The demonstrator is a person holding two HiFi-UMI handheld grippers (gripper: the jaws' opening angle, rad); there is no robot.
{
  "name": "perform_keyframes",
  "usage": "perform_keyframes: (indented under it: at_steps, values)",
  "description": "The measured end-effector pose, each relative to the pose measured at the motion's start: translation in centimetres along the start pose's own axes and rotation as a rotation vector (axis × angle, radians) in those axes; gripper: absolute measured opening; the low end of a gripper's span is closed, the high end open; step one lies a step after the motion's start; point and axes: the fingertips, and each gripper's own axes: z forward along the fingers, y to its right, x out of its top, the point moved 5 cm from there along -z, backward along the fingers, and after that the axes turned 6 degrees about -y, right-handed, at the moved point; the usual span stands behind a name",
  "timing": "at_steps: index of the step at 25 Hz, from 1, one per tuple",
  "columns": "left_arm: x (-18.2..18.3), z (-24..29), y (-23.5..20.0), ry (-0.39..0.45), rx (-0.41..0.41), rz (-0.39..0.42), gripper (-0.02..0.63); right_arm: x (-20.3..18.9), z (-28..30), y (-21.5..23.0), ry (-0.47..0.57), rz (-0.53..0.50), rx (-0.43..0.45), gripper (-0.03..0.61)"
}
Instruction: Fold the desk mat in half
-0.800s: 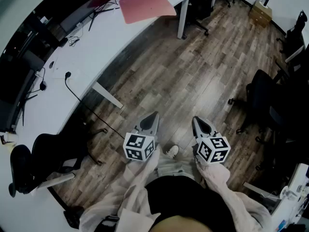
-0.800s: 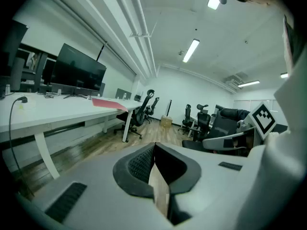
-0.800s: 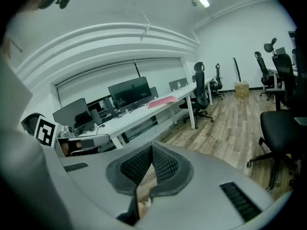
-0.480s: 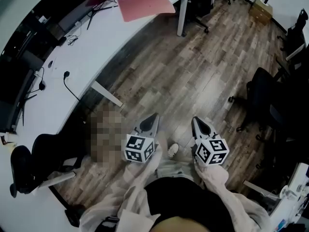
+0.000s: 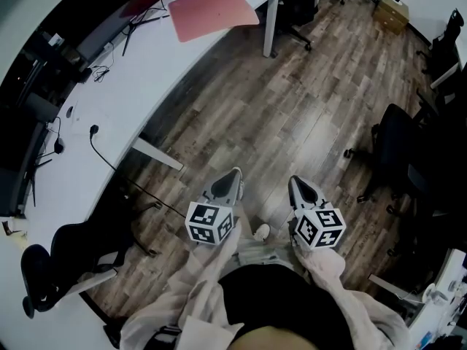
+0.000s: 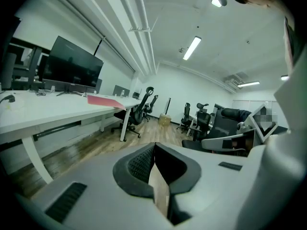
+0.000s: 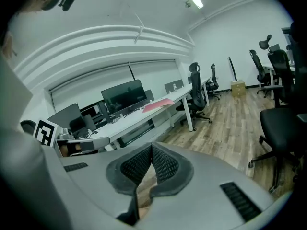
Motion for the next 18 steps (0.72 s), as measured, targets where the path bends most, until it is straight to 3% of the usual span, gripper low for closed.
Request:
perform_keyframes:
  at_steps: [18]
  values:
    - [14.8, 12.9, -14.6, 0.017, -0.032, 0.022, 0.028, 14.8, 18.8, 2.2, 0.007, 0.025, -0.011, 0.012]
